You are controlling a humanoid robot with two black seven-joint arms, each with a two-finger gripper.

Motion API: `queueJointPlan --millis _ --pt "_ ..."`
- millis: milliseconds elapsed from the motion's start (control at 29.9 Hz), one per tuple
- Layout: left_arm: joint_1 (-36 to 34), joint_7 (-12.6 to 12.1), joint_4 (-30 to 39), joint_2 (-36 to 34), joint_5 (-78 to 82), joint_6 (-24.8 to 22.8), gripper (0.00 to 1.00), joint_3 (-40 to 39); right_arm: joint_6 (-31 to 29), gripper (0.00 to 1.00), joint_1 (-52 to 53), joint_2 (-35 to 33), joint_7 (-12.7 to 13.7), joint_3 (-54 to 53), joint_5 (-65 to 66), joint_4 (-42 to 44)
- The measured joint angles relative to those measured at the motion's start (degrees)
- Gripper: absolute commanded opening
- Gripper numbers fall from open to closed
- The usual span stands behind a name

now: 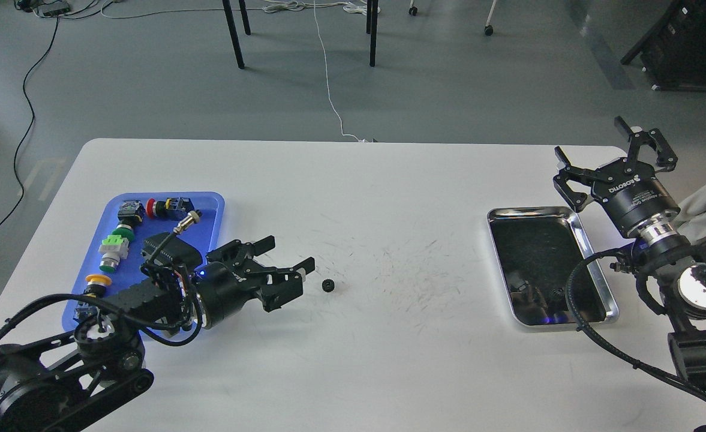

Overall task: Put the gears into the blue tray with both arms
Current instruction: 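Grasp the black piece on the table with the left gripper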

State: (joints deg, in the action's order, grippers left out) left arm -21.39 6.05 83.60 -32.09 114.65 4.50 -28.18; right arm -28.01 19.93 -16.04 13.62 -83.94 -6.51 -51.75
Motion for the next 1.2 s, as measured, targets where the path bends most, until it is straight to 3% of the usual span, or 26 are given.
queueJointPlan --millis 368,602,937,1204 --pt "-1.16 0.06 -13.63 12.39 10.29 3.31 0.97 1.26 0.0 0.97 -0.75 -0.04 0.0 0.29 0.09 0.25" --pt "-0.54 0.2 -16.52 14.83 10.37 6.05 0.95 1.31 0.0 0.97 -0.77 -0.05 0.0 0.45 0.1 0.28" --pt "0.7 0.25 -18.65 15.53 10.36 6.42 0.88 1.37 0.02 0.97 -0.81 0.03 -0.05 0.54 0.1 0.32" --pt "2.54 0.34 -19.4 15.7 10.35 6.47 0.7 1.38 0.02 0.97 -0.84 -0.03 -0.08 0.54 0.1 0.29"
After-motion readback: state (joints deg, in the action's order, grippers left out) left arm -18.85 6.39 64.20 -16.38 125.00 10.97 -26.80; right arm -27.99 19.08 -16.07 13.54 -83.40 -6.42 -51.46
